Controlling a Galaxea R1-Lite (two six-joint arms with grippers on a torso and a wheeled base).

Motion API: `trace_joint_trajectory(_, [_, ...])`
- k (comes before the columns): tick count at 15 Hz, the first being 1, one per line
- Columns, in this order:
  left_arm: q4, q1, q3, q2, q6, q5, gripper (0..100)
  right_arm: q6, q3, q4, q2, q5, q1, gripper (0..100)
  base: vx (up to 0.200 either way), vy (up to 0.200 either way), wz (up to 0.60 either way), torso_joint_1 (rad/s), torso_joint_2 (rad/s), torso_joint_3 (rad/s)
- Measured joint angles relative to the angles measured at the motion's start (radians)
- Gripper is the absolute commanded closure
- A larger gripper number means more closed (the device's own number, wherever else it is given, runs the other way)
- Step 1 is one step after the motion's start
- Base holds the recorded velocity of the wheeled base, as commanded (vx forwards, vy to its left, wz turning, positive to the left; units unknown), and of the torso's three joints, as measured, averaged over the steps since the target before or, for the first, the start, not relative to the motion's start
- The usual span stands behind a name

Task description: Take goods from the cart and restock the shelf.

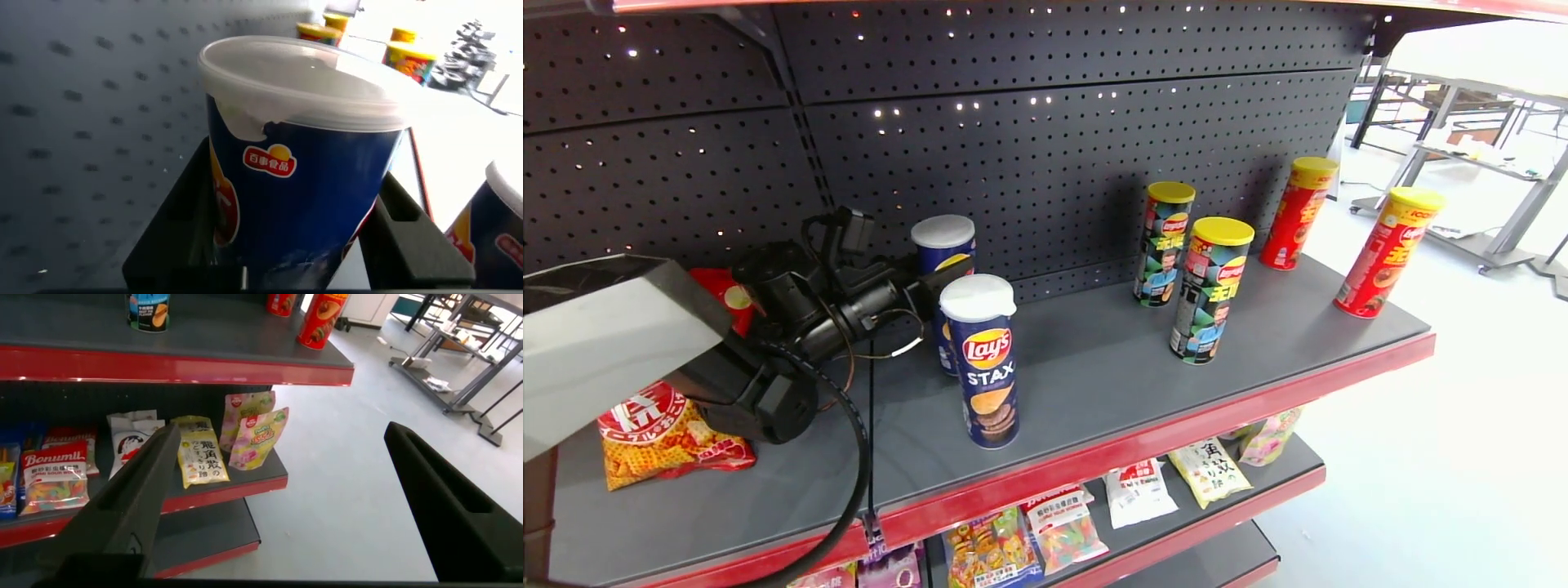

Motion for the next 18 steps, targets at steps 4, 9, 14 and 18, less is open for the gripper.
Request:
trace_joint_trajectory(4, [0.012,-0.003,-0.014,0.009,-0.001,-0.001,100,-0.01,0.0,0.0,0.0,0.0,0.0,0,0.0,0.0,0.0,0.0,0.0,0.0])
trace_joint_trajectory(9, [0.023,-0.001,-0.052,0.023,-0.003,0.001,100,-0.012,0.0,0.0,0.0,0.0,0.0,0,0.0,0.0,0.0,0.0,0.0,0.0])
trace_joint_trajectory(14, [0.022,0.002,-0.058,0.037,-0.002,-0.003,100,-0.011,0.0,0.0,0.0,-0.001,0.0,0,0.0,0.0,0.0,0.0,0.0,0.0])
trace_joint_trajectory(18, [0.021,0.002,-0.059,0.044,-0.002,-0.003,100,-0.011,0.0,0.0,0.0,-0.001,0.0,0,0.0,0.0,0.0,0.0,0.0,0.0])
